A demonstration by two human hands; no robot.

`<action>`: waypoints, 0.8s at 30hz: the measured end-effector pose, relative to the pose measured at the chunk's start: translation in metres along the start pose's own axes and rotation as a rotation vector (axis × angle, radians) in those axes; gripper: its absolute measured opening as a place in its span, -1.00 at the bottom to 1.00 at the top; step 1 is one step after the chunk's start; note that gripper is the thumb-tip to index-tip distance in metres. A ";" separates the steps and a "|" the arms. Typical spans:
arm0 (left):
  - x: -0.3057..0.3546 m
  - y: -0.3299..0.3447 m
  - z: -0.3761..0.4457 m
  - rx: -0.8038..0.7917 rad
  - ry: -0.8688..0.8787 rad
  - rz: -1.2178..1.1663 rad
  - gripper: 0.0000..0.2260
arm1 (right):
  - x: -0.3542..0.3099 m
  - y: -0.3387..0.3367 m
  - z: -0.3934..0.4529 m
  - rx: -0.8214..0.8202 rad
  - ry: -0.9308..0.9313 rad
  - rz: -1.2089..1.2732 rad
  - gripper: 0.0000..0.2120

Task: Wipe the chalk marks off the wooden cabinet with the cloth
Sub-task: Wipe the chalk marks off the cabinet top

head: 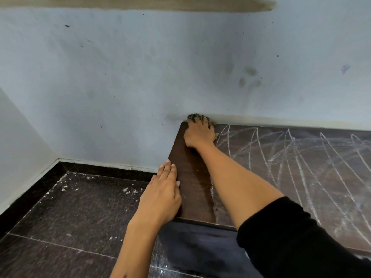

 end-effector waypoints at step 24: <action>0.009 -0.001 0.003 0.006 0.023 0.080 -0.53 | 0.011 -0.007 0.007 -0.033 -0.080 -0.061 -0.52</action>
Point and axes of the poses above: each hand's wrist, its own z-axis towards the middle knuckle, its own y-axis out of the palm, x = y × z, the point moved 8 cm from there along z, towards the middle knuckle, and after that the axes turned 10 degrees about z, right-handed, at the moved point
